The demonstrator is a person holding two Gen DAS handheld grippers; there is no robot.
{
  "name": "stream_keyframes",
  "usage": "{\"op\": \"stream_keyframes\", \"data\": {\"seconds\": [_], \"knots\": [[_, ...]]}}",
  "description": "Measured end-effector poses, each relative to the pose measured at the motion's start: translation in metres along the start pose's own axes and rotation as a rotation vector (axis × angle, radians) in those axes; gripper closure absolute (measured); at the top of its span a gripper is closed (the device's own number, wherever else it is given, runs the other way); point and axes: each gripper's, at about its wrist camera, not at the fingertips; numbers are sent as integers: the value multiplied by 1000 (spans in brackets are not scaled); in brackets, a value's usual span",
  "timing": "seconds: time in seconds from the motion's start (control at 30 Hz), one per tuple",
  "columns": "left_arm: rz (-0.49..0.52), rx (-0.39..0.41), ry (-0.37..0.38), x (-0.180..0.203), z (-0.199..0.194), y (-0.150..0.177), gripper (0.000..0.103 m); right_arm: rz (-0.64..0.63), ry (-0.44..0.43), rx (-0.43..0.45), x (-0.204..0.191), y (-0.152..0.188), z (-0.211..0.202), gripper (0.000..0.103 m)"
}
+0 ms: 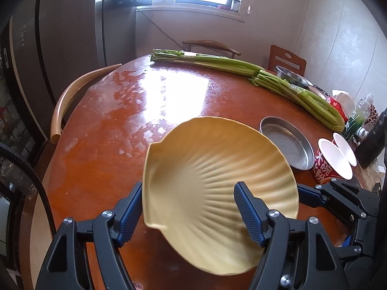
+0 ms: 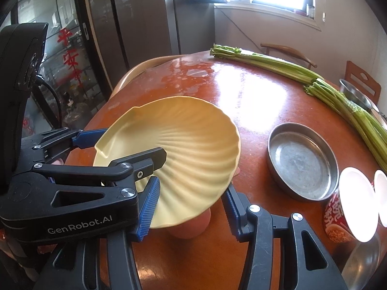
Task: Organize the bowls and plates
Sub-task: 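Lift the yellow plate with the left tool and carry it over the pink bowl, then lower the yellow plate into the pink bowl and open the left tool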
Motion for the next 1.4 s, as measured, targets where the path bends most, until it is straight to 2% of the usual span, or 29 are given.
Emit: {"op": "stream_keyframes", "data": {"seconds": [0.57, 1.07, 1.4], "knots": [[-25, -24, -19, -14, 25, -7, 30, -9, -2, -33, 1, -8, 30, 50], [-61, -13, -30, -28, 21, -8, 30, 1, -7, -32, -1, -4, 24, 50], [-54, 0, -29, -24, 13, -7, 30, 11, -5, -21, 2, -2, 17, 49]]}}
Point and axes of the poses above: each gripper's, at about its wrist camera, not at the fingertips, and z roughly the way its jaws point, x to its right, y to its underside, and after that the axes turned 11 degrees about -z, right-handed
